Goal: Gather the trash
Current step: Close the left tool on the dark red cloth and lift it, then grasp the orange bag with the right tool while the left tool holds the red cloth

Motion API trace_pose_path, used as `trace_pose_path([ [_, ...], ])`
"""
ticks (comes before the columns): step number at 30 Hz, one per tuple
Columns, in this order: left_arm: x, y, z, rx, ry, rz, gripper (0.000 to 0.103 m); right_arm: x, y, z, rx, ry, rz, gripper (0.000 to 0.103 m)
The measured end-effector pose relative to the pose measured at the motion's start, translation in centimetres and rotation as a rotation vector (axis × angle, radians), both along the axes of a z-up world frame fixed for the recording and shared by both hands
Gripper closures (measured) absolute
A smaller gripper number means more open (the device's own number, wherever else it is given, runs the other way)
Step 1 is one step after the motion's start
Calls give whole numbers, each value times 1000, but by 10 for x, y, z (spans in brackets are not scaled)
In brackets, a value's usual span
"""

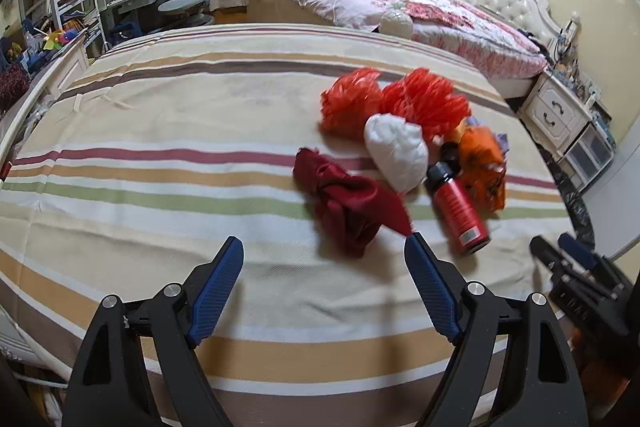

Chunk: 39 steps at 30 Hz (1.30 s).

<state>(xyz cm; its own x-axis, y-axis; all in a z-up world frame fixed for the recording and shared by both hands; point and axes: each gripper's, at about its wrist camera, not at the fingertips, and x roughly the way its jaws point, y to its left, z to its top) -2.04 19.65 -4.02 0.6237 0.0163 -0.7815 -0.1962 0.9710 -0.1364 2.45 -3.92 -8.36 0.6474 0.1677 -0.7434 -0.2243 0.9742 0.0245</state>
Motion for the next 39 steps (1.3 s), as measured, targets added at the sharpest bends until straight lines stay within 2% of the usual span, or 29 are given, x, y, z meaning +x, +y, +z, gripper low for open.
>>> trace_pose_path([
  [5, 21, 0, 2, 8, 3, 36, 22, -1, 3, -1, -9, -7, 4, 37],
  [9, 35, -1, -7, 86, 32, 63, 22, -2, 4, -2, -12, -11, 5, 35],
  [12, 35, 3, -16, 69, 64, 54, 22, -2, 4, -2, -11, -14, 7, 35],
  [13, 33, 4, -18, 65, 64, 52, 24, -2, 4, -2, -11, -14, 7, 34],
  [14, 31, 5, -20, 66, 65, 49, 31, -2, 4, -2, -12, -14, 7, 34],
  [17, 23, 5, -21, 114, 47, 36, 44, -3, 5, -1, -14, -20, 7, 33],
  [19, 19, 6, -21, 130, 38, 34, 51, -3, 5, -2, -16, -20, 8, 26],
  [20, 18, 7, -21, 133, 33, 35, 57, -3, 5, -3, -15, -25, 8, 25],
  [24, 11, 13, -20, 131, 11, 34, 73, -4, 5, -2, -17, -29, 4, 25],
  [29, 4, 20, -19, 116, -3, 27, 79, -4, 7, -2, -18, -24, -1, 25],
  [39, -9, 35, -19, 122, -12, 53, 80, -1, 33, 17, -23, -60, 63, 26],
])
